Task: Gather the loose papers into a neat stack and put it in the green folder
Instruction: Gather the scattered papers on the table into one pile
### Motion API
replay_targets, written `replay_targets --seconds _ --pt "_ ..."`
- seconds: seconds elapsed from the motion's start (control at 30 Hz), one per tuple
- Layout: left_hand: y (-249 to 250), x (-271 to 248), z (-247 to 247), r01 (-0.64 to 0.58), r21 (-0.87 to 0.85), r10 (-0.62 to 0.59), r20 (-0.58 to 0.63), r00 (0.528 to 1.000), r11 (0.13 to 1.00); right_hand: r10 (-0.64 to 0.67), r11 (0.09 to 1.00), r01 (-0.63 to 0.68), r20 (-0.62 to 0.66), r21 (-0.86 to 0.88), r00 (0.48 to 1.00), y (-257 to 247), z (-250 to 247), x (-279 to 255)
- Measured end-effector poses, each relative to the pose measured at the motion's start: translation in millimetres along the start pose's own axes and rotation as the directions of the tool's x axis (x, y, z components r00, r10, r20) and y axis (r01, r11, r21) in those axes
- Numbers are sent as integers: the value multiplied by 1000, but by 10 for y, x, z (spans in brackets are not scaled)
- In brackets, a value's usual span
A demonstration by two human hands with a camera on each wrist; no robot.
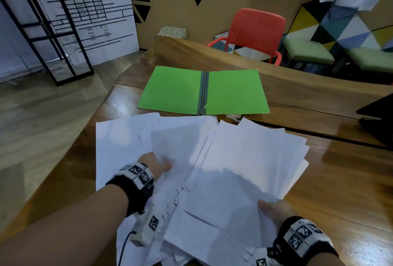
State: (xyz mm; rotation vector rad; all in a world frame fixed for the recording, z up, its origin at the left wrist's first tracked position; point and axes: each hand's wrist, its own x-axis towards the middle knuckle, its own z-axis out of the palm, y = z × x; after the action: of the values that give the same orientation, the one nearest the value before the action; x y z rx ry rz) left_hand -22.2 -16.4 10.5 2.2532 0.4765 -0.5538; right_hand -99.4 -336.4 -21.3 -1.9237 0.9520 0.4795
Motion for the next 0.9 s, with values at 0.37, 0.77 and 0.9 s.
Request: replay_targets --seconds 0.37,0.77,0.9 --pt "-209 70 96 48 -160 -14 203 979 986 20 999 -22 68 32 997 -105 47 -149" --pt "-270 -121 22 25 -325 132 451 883 945 -40 989 31 59 142 997 -147 223 -117" --pt "-80 -82 -25 200 -690 64 337 939 696 -35 971 16 79 237 996 -153 251 -66"
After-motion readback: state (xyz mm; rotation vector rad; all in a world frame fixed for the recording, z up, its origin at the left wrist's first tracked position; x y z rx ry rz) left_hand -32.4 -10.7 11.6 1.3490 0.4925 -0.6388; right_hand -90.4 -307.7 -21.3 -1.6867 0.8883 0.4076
